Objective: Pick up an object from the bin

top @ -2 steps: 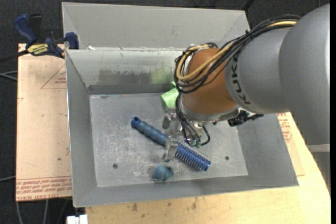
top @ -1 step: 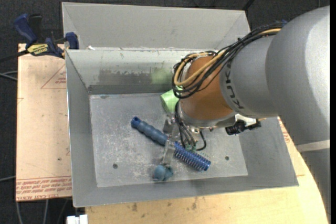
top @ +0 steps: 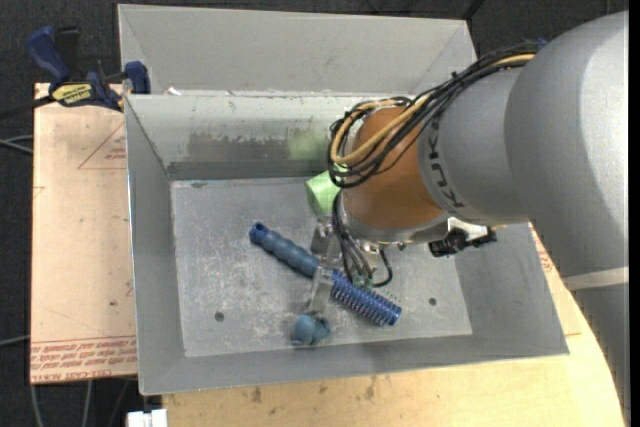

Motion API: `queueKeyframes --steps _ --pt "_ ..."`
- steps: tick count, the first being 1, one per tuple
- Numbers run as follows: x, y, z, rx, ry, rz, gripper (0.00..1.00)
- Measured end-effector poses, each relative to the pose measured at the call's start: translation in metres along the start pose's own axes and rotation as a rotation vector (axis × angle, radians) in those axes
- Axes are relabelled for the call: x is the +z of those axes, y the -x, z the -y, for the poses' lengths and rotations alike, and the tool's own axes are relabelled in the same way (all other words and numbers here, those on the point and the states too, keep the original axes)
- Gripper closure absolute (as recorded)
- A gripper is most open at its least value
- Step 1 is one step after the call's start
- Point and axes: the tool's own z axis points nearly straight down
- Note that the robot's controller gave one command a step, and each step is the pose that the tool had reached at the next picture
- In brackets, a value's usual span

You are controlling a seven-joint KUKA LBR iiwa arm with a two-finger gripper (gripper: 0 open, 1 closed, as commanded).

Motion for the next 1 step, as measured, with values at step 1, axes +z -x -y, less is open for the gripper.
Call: queueKeyframes --steps 1 --pt "-0.0005 0.0004 0.0 0.001 0.001 0.001 1.0"
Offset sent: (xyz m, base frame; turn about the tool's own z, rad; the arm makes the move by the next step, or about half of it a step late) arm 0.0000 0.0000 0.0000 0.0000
